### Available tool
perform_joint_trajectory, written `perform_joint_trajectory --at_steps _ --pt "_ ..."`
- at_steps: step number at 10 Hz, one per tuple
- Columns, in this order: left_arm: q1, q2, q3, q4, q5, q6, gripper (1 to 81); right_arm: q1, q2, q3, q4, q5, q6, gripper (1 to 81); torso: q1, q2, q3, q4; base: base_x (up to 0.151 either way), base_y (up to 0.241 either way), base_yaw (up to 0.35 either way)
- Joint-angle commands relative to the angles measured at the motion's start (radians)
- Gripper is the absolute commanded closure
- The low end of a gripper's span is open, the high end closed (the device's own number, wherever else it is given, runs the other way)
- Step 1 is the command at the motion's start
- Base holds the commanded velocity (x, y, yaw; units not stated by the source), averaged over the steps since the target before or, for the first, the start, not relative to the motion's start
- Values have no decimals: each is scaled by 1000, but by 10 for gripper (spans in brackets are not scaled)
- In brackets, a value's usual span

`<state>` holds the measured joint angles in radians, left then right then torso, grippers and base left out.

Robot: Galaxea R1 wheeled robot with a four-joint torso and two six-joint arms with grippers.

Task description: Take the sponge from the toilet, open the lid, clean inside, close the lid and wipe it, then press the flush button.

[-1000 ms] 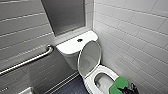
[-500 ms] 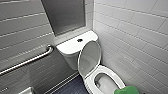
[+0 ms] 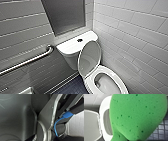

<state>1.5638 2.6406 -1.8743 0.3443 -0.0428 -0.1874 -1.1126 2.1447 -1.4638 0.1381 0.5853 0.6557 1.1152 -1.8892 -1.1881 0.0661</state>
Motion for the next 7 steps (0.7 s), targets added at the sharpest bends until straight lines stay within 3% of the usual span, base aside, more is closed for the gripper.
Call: perform_joint_trajectory --at_steps 1,3,4,7 --pt "23 -10 33 24 67 5 10 -33 -81 108 -22 -55 -65 811 0 0 0 0 0 0 0" --pt "22 -5 32 32 67 5 10 -59 -113 197 -6 -73 -194 811 0 0 0 0 0 0 0" --pt "20 -5 32 38 67 5 10 -50 -127 226 11 -120 -237 811 0 0 0 0 0 0 0" --pt "20 3 32 44 67 5 10 70 -132 246 20 -318 -266 811 0 0 0 0 0 0 0"
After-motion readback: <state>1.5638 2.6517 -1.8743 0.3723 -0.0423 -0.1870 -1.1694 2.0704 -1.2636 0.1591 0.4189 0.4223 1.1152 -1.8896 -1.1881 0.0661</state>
